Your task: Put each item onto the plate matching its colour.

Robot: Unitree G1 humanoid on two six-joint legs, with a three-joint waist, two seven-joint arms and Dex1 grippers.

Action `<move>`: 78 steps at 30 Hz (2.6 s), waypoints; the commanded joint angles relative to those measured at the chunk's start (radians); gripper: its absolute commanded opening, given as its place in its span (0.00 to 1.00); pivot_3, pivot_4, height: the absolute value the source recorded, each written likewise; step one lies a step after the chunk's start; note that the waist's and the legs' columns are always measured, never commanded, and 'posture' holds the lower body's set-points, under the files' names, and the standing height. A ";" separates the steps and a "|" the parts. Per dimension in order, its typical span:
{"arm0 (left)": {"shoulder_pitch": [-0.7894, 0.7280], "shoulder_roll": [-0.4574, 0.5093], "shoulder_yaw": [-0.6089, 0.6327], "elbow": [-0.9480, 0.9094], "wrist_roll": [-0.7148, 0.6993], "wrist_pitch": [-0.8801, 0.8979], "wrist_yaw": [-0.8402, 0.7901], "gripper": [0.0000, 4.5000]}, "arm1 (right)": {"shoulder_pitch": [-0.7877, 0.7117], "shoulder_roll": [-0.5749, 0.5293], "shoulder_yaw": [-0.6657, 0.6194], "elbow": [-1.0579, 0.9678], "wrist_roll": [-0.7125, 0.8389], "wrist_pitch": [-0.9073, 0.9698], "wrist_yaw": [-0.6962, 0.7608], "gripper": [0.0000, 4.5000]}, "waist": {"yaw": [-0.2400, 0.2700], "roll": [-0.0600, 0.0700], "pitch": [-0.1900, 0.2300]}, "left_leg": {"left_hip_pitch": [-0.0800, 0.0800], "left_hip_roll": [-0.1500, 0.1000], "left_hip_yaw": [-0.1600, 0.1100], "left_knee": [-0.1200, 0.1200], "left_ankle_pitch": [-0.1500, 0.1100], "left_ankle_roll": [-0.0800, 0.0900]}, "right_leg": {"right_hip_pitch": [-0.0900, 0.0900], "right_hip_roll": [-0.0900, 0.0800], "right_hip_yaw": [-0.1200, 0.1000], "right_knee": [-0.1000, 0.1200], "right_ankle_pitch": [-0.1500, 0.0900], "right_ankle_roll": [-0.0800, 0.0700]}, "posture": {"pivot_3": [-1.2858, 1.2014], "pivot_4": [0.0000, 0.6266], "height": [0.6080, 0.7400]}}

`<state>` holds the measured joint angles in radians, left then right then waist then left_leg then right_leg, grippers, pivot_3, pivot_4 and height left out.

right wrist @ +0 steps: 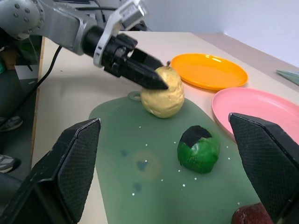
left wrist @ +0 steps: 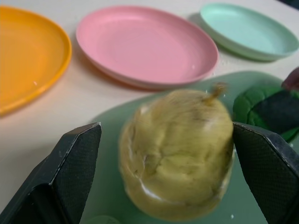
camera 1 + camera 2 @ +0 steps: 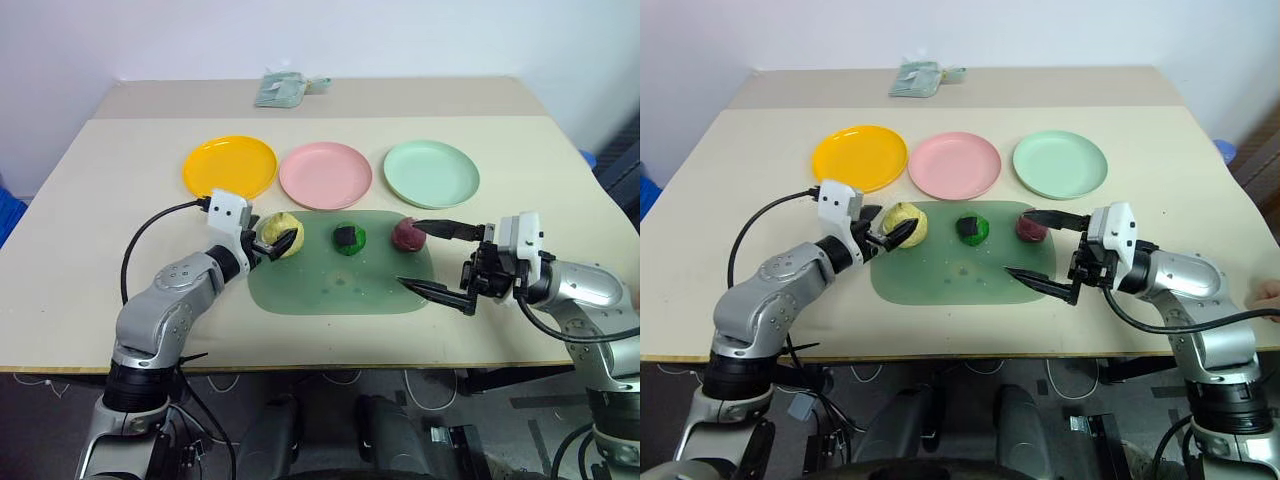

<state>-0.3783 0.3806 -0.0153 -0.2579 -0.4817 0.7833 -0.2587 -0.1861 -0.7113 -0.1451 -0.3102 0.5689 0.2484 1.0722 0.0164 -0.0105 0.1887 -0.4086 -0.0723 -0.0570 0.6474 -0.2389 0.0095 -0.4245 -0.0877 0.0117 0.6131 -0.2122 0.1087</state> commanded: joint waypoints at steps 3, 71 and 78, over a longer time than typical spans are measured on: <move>-0.045 -0.021 -0.021 0.008 0.055 -0.017 -0.001 0.72 | -0.026 0.003 -0.015 -0.032 0.007 -0.007 -0.030 1.00 | -0.002 0.000 0.000 | 0.000 0.000 0.000 0.000 0.000 0.000 | 0.000 0.000 0.000 0.000 0.000 0.000 | 0.52 0.24 1.00; 0.575 0.354 0.361 -0.333 -0.197 -0.418 -0.619 1.00 | -0.494 0.230 0.375 0.436 -0.373 0.289 -0.162 0.94 | -0.029 0.000 0.001 | -0.001 0.000 0.001 -0.003 -0.001 0.000 | -0.005 -0.001 0.003 0.000 0.003 -0.001 | 0.52 0.24 1.00; 0.572 0.336 0.352 -0.328 -0.181 -0.425 -0.606 1.00 | -0.515 0.247 0.350 0.423 -0.361 0.304 -0.163 0.61 | -0.027 0.000 0.001 | -0.001 0.000 0.001 -0.003 -0.001 0.000 | -0.004 -0.001 0.003 0.000 0.003 -0.001 | 0.52 0.24 1.00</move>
<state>0.1950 0.7211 0.3312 -0.5627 -0.6634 0.3775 -0.8696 -0.6793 -0.4663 0.2330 0.1452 0.1917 0.5543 0.9084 -0.0106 -0.0105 0.1896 -0.4100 -0.0721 -0.0557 0.6449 -0.2400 0.0095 -0.4289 -0.0890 0.0147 0.6128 -0.2090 0.1081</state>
